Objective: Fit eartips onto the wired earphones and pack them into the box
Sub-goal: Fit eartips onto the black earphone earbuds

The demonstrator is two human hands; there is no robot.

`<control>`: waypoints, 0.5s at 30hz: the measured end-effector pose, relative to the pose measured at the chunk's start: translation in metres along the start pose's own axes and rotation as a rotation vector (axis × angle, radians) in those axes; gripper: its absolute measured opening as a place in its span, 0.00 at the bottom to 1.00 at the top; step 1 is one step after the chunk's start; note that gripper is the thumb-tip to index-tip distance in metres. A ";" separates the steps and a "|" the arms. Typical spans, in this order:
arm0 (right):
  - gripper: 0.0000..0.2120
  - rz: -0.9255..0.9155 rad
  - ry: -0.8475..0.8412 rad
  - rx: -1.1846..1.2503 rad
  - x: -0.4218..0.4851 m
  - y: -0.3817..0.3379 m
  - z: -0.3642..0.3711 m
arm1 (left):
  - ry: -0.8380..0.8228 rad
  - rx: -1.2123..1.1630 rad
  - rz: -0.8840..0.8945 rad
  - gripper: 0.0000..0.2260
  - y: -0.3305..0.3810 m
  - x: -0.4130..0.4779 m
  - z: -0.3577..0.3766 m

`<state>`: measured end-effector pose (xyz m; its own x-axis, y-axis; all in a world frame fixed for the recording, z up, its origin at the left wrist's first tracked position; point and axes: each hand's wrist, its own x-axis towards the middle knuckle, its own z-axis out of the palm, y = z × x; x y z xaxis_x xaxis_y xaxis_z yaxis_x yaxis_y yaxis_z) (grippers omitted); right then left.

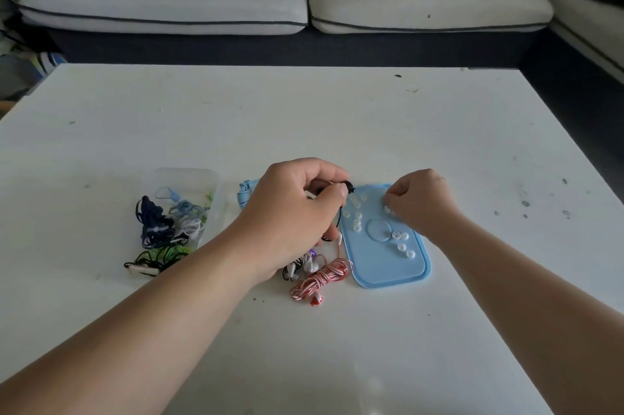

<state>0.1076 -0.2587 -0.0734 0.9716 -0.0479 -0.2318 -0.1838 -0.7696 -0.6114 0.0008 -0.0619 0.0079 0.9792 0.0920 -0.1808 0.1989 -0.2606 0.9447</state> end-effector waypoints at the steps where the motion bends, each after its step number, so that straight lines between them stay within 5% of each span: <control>1: 0.06 0.010 -0.001 0.019 0.000 0.000 -0.001 | 0.003 -0.002 0.005 0.06 0.001 0.000 0.000; 7: 0.05 -0.048 0.031 0.142 -0.021 -0.014 -0.014 | 0.021 -0.047 0.022 0.05 0.007 -0.006 -0.006; 15: 0.07 -0.067 -0.171 0.932 -0.102 -0.086 -0.048 | 0.067 -0.154 0.041 0.06 0.018 -0.012 -0.019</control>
<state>0.0313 -0.2185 0.0394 0.9631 0.1282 -0.2367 -0.2451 0.0546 -0.9679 -0.0083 -0.0491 0.0328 0.9804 0.1497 -0.1279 0.1458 -0.1158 0.9825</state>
